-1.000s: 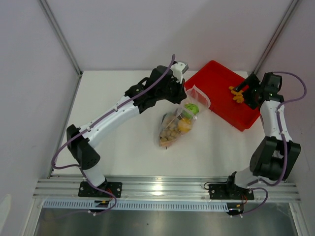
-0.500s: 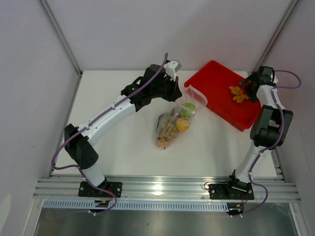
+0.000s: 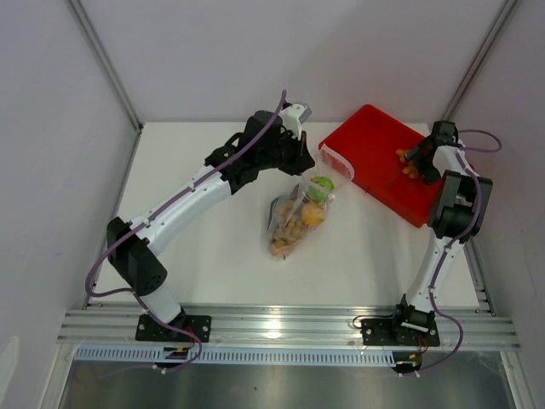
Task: Place the food in the zip-top bag and seal the zipper
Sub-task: Pick up the fake vegetable from the bin, then place the fake vegetable in the zipper food storage bag.
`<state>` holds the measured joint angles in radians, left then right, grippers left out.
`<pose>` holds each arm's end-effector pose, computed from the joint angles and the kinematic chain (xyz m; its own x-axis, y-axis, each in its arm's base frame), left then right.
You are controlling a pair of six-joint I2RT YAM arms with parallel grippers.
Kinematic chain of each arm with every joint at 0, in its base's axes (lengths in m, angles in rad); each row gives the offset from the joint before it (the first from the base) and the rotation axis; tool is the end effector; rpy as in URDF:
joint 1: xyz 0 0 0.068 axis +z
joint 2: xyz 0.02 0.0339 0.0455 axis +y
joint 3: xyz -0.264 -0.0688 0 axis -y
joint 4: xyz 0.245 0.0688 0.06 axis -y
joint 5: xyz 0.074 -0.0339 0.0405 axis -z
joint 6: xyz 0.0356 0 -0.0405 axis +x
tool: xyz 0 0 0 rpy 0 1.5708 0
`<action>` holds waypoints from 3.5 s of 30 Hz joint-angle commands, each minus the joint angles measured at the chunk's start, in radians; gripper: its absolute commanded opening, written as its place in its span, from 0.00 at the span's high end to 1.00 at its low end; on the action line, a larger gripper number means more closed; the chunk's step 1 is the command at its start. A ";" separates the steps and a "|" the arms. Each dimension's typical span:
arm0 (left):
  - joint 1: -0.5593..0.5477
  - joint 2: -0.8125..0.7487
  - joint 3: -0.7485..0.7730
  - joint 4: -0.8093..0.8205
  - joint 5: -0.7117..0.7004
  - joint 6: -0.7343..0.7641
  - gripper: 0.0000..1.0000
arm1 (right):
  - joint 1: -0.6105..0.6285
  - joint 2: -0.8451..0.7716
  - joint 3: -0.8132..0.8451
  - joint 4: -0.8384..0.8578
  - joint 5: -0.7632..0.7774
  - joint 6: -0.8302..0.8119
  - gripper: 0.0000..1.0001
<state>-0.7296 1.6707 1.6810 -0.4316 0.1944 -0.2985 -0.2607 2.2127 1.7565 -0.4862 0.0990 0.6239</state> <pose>0.2862 -0.2652 0.3942 -0.5224 0.0800 -0.8490 0.6610 0.6669 -0.3439 0.4713 -0.1294 0.1824 -0.4517 0.7222 -0.5238 0.7104 0.6464 0.2785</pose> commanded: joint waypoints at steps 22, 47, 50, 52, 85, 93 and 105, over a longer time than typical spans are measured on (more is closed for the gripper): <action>0.016 -0.057 -0.018 0.060 0.043 -0.008 1.00 | 0.043 0.100 0.093 -0.045 0.150 -0.069 0.49; 0.029 -0.065 -0.035 0.065 0.062 -0.018 0.99 | 0.120 -0.490 -0.238 0.021 0.128 -0.115 1.00; 0.029 -0.063 -0.029 0.057 0.050 -0.013 1.00 | 0.165 -0.577 -0.278 -0.003 0.134 -0.136 1.00; 0.029 -0.062 -0.032 0.057 0.046 -0.011 1.00 | 0.193 -0.660 -0.302 -0.017 0.145 -0.150 1.00; -0.044 -0.143 -0.213 0.197 0.149 0.108 0.99 | 0.528 -1.055 -0.177 -0.818 -0.235 -0.207 1.00; -0.082 -0.241 -0.369 0.298 0.106 0.136 0.99 | 0.529 -0.996 -0.131 -0.933 -0.324 -0.236 1.00; -0.125 -0.232 -0.337 0.286 0.079 0.154 0.99 | 0.555 -1.041 -0.294 -0.985 -0.407 -0.216 1.00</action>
<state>-0.8406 1.4651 1.3060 -0.1967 0.2832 -0.1764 0.2867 1.2064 1.4914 -1.3308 -0.2863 0.4133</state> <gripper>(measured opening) 0.005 0.054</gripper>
